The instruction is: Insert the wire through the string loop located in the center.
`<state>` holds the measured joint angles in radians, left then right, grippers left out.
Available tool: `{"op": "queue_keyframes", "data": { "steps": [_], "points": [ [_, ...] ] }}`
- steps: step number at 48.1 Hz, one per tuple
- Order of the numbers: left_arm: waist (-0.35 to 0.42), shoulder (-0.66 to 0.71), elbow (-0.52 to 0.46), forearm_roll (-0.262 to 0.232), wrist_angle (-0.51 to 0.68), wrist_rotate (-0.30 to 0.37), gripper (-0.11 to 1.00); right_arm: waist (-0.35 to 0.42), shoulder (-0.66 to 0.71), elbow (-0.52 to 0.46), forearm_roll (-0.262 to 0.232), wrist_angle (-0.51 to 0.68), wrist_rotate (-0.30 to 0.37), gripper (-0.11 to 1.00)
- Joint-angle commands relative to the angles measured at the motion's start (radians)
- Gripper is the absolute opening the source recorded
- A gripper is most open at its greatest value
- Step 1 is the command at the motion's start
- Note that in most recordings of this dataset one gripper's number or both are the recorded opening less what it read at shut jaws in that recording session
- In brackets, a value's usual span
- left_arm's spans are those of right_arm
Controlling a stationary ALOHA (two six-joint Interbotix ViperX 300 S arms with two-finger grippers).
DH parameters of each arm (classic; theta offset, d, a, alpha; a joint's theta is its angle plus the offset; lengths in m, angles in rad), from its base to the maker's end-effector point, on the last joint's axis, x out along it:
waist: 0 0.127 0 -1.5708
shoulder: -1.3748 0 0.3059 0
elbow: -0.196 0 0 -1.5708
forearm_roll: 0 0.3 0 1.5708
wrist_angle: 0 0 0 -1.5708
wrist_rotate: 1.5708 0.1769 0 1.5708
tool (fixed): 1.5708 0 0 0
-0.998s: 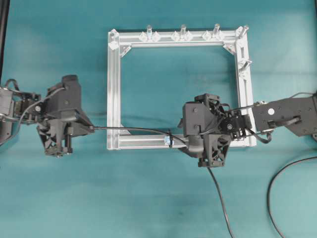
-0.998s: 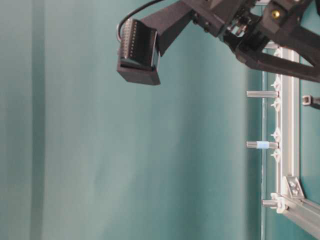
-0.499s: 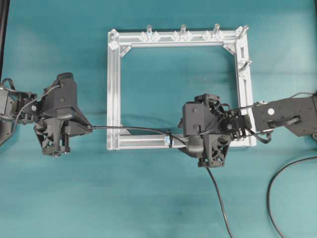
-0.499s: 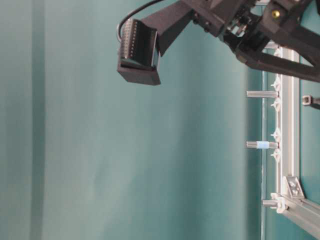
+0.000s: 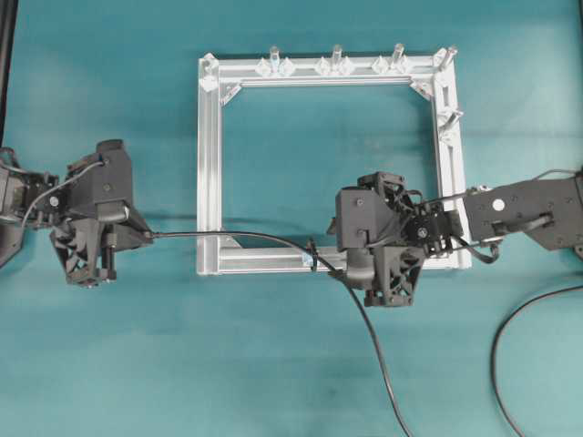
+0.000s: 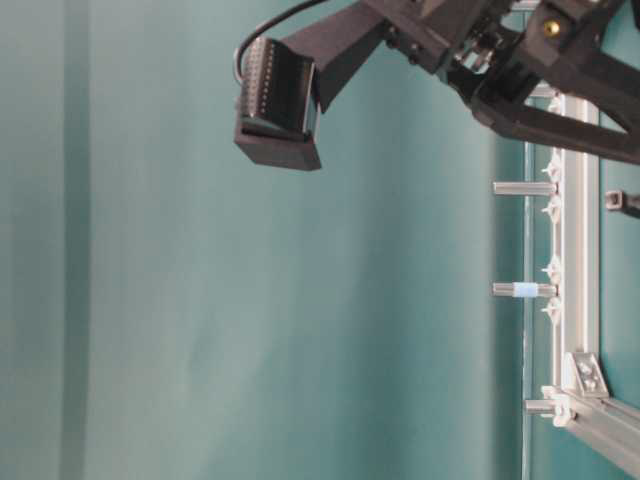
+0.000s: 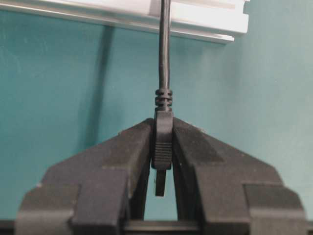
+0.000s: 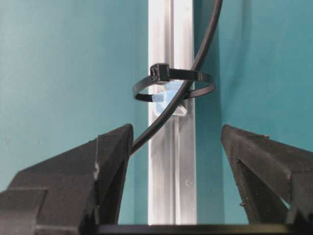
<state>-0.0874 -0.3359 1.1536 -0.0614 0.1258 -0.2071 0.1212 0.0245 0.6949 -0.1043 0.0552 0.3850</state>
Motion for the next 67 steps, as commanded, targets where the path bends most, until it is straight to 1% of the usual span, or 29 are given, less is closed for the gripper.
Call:
{"op": "queue_keyframes", "data": {
  "steps": [1, 11, 18, 32, 45, 62, 64, 67],
  "points": [
    [-0.002, 0.052, -0.029, -0.002, -0.023, -0.009, 0.14, 0.003, -0.026, -0.009, -0.003, -0.005, 0.000, 0.74],
    [-0.014, 0.198, -0.118, -0.002, -0.077, -0.006, 0.14, 0.003, -0.028, -0.011, -0.002, -0.003, 0.003, 0.74],
    [-0.038, 0.249, -0.140, -0.002, -0.103, -0.006, 0.14, 0.003, -0.028, -0.012, -0.002, -0.003, 0.003, 0.74],
    [-0.081, 0.235, -0.110, 0.000, -0.104, -0.008, 0.14, 0.003, -0.026, -0.011, -0.003, -0.003, 0.003, 0.74],
    [-0.083, 0.213, -0.103, 0.000, -0.106, 0.002, 0.14, 0.003, -0.028, -0.009, -0.002, -0.003, 0.003, 0.74],
    [-0.083, 0.215, -0.124, 0.000, -0.106, -0.005, 0.14, 0.003, -0.028, -0.009, -0.003, -0.003, 0.003, 0.74],
    [-0.083, 0.215, -0.127, 0.000, -0.104, -0.003, 0.22, 0.003, -0.028, -0.009, -0.002, -0.003, 0.003, 0.74],
    [-0.083, 0.213, -0.127, 0.000, -0.103, -0.002, 0.40, 0.003, -0.028, -0.009, -0.002, -0.003, 0.003, 0.74]
  ]
}}
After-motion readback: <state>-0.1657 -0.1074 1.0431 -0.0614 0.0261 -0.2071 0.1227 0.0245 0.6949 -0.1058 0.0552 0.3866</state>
